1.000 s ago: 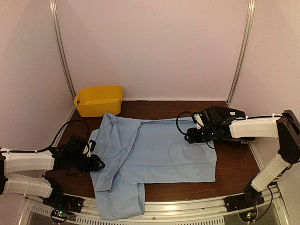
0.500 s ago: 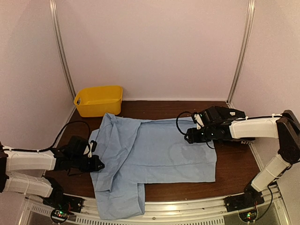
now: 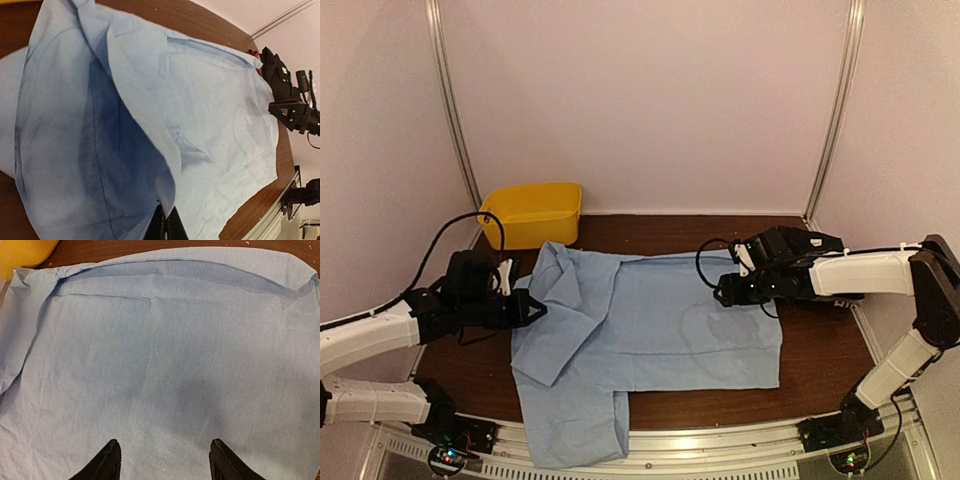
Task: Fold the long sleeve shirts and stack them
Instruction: Pick up the sleeve from the center of the board, then place the sleeve at the center of the board.
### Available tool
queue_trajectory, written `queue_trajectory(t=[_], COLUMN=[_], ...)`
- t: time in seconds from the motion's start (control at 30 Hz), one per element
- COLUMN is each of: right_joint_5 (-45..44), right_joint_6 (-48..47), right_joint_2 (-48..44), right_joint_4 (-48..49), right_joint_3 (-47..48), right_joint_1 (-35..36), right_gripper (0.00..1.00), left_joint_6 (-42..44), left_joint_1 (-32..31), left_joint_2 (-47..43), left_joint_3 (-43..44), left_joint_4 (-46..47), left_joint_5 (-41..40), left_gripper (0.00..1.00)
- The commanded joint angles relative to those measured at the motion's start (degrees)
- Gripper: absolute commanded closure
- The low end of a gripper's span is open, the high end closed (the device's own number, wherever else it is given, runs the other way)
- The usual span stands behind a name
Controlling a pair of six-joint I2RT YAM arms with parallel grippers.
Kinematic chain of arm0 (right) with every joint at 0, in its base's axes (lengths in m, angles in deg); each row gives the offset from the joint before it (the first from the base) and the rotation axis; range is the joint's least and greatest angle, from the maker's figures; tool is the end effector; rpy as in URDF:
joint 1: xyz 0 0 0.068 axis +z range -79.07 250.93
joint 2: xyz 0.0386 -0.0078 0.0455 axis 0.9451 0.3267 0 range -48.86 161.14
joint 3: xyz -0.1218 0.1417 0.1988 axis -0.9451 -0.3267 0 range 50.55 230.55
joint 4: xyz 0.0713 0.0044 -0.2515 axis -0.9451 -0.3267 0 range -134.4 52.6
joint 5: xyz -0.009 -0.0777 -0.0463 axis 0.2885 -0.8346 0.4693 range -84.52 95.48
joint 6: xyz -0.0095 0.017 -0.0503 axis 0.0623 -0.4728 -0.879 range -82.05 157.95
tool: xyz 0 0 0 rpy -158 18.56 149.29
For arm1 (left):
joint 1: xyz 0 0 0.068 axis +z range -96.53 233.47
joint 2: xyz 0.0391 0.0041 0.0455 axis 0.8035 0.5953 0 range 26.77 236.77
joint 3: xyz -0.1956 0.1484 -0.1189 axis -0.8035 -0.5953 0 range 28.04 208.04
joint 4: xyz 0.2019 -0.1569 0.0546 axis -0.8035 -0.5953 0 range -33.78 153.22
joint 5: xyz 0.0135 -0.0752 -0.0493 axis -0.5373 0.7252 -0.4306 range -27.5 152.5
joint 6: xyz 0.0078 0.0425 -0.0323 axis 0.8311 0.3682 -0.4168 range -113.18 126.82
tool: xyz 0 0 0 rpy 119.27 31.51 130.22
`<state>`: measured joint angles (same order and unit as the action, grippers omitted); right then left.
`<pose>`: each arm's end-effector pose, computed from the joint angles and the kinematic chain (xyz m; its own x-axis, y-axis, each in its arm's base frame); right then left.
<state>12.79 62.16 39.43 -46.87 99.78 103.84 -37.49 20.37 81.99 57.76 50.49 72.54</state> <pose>0.2598 0.1736 0.1877 -0.8237 -0.0485 -0.5650 -0.2980 0.8847 0.3585 0.1658 -0.1156 0.2116 -0.8267 -0.2822 -0.4867 0.1047 0.7728 -0.6260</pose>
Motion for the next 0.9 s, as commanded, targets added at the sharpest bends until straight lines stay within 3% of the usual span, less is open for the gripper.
queue_trajectory(t=[0.0,0.4,0.63,0.87], right_joint_5=[-1.16,-3.18,-5.44,-6.54], right_joint_6=[-0.45,-0.83,-0.83,-0.57], right_joint_2=[-1.08,-4.1,-7.46,-8.54], right_joint_4=[-1.22,-3.33,-4.72,-4.78], right_joint_3=[1.93,2.07,0.92,-0.13], right_joint_1=[0.31,0.23,0.14,0.04], right_gripper=[0.39,0.39,0.38,0.38], left_joint_6=[6.26,17.5,17.63,17.23], left_joint_1=[0.41,11.58,14.28,14.59], left_joint_2=[3.28,34.03,47.41,52.9], left_joint_3=[11.48,49.59,60.56,71.37], left_joint_4=[-1.47,-3.72,-2.62,-3.3], left_joint_5=[-1.53,3.14,6.67,8.93], left_gripper=[1.0,1.0,1.0,1.0])
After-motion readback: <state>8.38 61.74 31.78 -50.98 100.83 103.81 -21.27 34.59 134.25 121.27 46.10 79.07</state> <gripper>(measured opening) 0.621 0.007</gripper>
